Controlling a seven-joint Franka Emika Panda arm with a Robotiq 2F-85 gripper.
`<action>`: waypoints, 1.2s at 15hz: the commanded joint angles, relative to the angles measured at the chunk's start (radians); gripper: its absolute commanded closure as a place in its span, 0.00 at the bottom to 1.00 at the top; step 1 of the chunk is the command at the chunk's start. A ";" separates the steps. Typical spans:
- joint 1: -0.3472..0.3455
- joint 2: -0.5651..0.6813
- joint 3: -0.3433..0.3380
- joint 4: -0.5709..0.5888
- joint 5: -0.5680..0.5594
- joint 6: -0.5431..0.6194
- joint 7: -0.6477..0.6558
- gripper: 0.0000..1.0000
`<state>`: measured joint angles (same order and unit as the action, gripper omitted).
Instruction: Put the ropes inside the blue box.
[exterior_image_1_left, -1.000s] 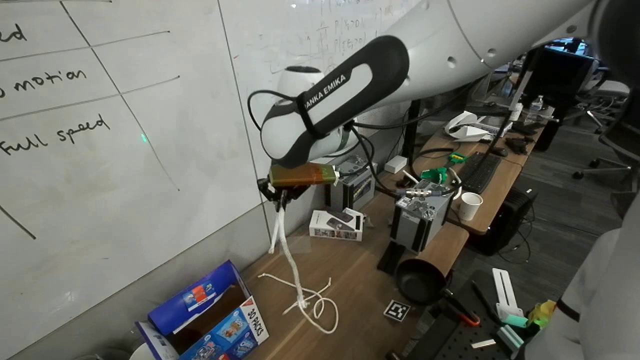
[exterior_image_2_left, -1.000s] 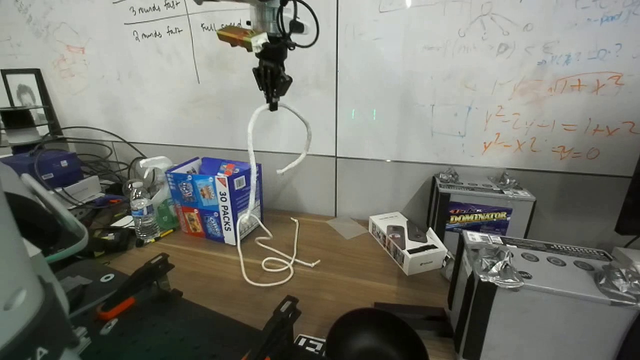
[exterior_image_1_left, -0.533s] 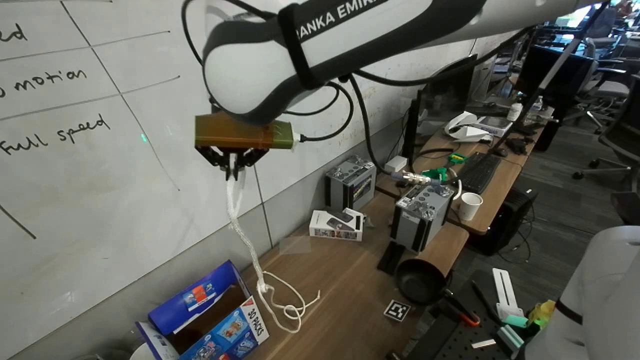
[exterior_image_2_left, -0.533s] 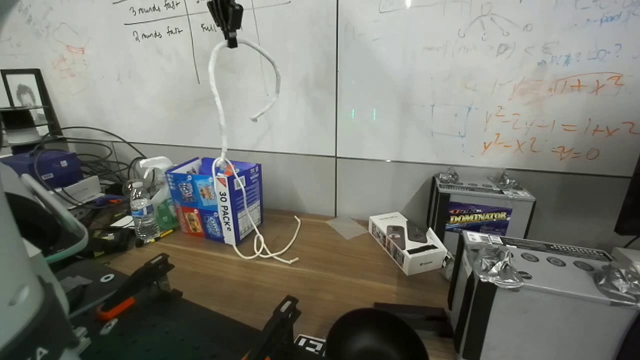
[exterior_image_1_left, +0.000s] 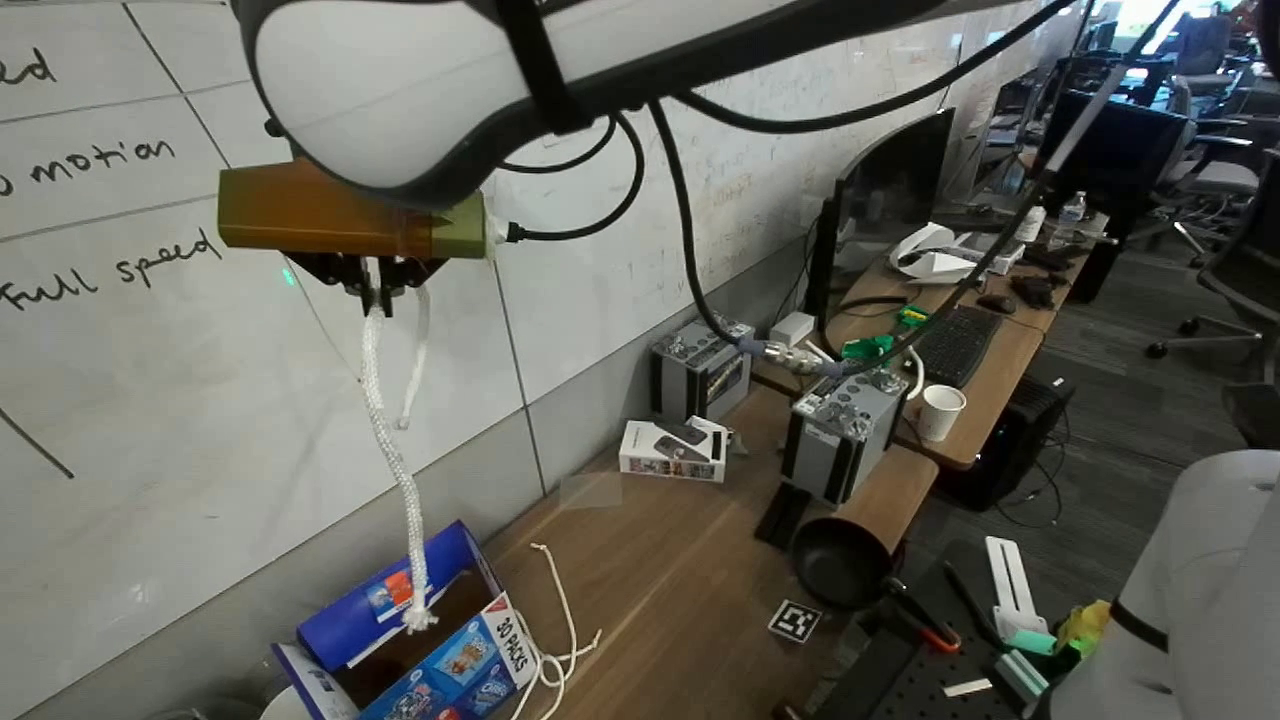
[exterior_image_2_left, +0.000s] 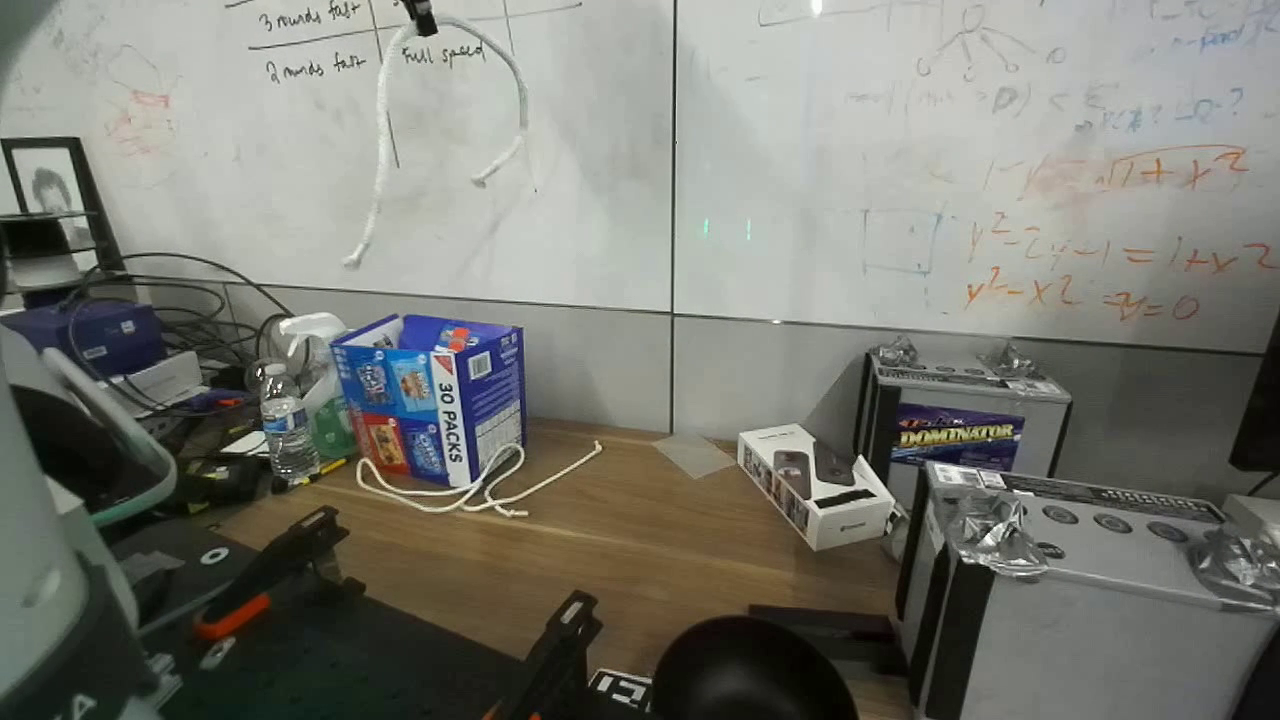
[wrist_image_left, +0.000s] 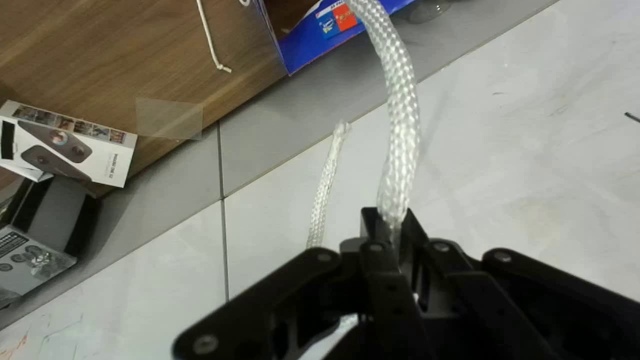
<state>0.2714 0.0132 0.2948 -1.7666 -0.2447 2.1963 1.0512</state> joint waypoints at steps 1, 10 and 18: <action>0.001 0.100 -0.025 0.109 -0.070 -0.009 0.036 0.97; 0.019 0.247 -0.097 0.149 0.002 0.061 -0.021 0.97; 0.074 0.233 -0.036 0.003 0.150 0.175 -0.189 0.97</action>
<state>0.3356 0.2717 0.2418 -1.6950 -0.1626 2.3057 0.9556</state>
